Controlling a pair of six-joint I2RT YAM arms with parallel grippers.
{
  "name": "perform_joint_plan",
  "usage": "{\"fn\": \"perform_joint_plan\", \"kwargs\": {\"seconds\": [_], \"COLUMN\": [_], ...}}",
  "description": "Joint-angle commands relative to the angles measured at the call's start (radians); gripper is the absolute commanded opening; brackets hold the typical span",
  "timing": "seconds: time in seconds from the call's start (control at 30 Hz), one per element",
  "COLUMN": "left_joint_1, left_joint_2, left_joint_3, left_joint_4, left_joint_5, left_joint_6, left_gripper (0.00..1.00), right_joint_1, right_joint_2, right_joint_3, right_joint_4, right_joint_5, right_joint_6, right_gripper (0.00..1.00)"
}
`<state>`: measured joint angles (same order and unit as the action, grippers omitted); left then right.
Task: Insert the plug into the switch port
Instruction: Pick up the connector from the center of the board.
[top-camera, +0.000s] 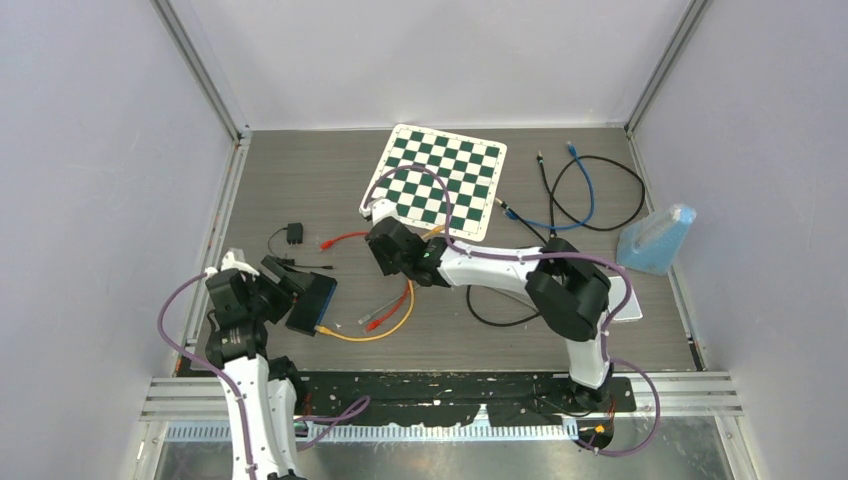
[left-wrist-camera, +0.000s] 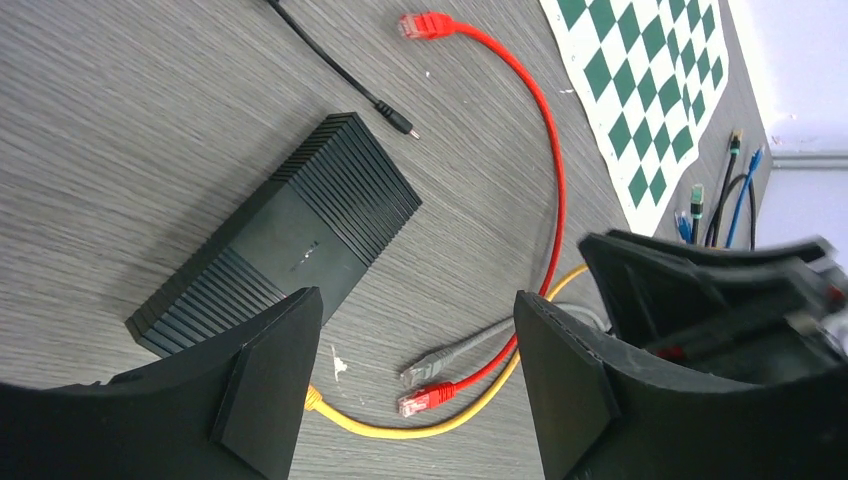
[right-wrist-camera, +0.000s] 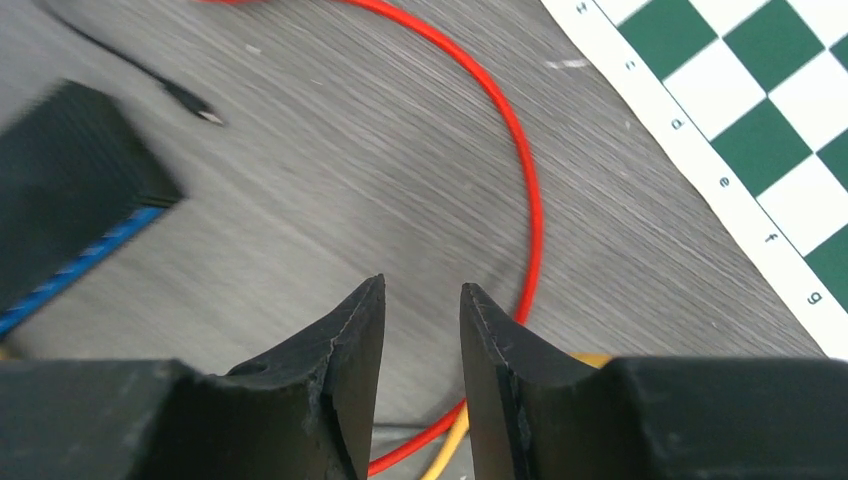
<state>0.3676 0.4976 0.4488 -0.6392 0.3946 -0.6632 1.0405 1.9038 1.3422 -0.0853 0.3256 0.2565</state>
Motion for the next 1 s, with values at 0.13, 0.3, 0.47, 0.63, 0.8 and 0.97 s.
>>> {"fn": "perform_joint_plan", "kwargs": {"seconds": [0.13,0.3,0.47,0.63,0.8,0.97], "left_joint_1": [-0.009,-0.009,-0.009,-0.009,-0.009,-0.009], "left_joint_2": [0.028,0.049,0.057,0.051,0.05,0.053], "left_joint_3": [0.024,0.034,0.039,0.035,0.027,0.023], "left_joint_4": [0.059,0.06,0.06,0.058,0.068,0.089], "left_joint_5": [0.051,0.047,0.044,0.036,0.034,0.053], "left_joint_6": [0.048,0.051,0.053,0.05,0.039,0.02], "left_gripper": [0.73,0.73,0.72,0.73,0.73,0.72], "right_joint_1": [-0.081,-0.1,-0.106,-0.106,-0.106,-0.107], "right_joint_2": [0.115,0.135,0.162,0.192,0.219,0.208], "right_joint_3": [0.101,0.092,0.089,0.098,0.113,0.13], "right_joint_4": [-0.141,-0.158,-0.162,-0.164,-0.198,-0.239], "right_joint_5": [0.048,0.036,0.013,-0.027,-0.026,0.013], "right_joint_6": [-0.037,-0.031,-0.031,-0.012,0.011,0.014], "right_gripper": [0.4,0.39,0.39,0.37,0.29,0.12]}}
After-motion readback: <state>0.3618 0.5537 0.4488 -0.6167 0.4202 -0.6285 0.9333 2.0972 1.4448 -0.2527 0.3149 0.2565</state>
